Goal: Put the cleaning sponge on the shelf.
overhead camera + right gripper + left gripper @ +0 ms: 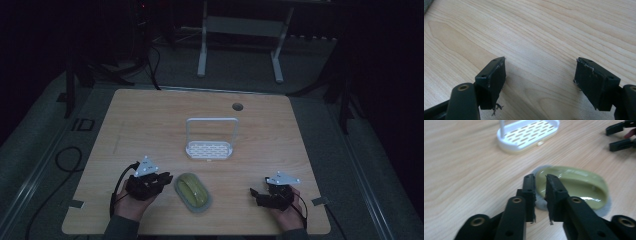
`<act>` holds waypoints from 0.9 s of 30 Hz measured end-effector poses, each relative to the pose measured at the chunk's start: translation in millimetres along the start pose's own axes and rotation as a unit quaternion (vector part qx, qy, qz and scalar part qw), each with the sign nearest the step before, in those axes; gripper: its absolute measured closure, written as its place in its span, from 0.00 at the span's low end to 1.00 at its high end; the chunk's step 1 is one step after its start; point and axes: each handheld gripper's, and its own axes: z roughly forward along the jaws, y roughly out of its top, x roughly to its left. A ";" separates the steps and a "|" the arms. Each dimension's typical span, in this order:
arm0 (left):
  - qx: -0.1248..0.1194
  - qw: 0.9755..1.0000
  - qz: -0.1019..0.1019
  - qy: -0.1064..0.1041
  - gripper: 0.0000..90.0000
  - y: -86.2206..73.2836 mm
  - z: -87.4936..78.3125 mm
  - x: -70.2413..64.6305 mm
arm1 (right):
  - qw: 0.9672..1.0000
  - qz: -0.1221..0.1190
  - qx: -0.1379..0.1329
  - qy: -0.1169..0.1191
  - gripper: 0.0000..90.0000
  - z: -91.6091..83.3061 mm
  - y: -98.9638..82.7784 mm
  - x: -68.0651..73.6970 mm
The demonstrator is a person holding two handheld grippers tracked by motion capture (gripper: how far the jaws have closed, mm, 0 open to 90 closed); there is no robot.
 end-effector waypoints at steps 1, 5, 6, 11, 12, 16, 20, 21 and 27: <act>0.001 1.000 0.002 -0.002 0.92 2.0 0.6 -2.0 | 1.000 0.000 0.000 0.000 0.27 0.0 0.0 -0.1; 0.009 1.000 0.012 -0.012 0.99 8.1 5.1 -10.1 | 1.000 0.000 0.000 0.000 0.27 0.0 0.0 -0.1; 0.011 1.000 0.015 -0.015 0.99 9.4 6.1 -12.1 | 1.000 -0.001 0.000 0.000 0.27 0.0 0.0 -0.1; 0.017 0.999 0.022 -0.030 1.00 15.9 13.3 -22.9 | 1.000 0.000 0.000 0.000 0.27 0.0 0.0 0.0; 0.019 0.999 0.026 -0.033 0.99 17.3 15.2 -24.9 | 1.000 0.000 0.000 0.000 0.27 0.0 0.0 0.0; 0.027 0.998 0.041 -0.045 1.00 22.4 23.6 -35.4 | 1.000 0.000 0.000 0.000 0.27 0.0 0.0 0.1; 0.037 0.996 0.055 -0.059 0.99 26.0 32.8 -47.6 | 1.000 0.000 0.000 0.000 0.27 0.0 0.0 -0.1; 0.039 0.996 0.057 -0.061 1.00 26.5 35.3 -50.6 | 1.000 -0.001 0.000 0.000 0.27 0.0 0.0 -0.1; 0.049 0.993 0.065 -0.081 0.99 27.2 48.0 -65.7 | 1.000 0.000 0.000 0.000 0.27 0.0 0.0 0.0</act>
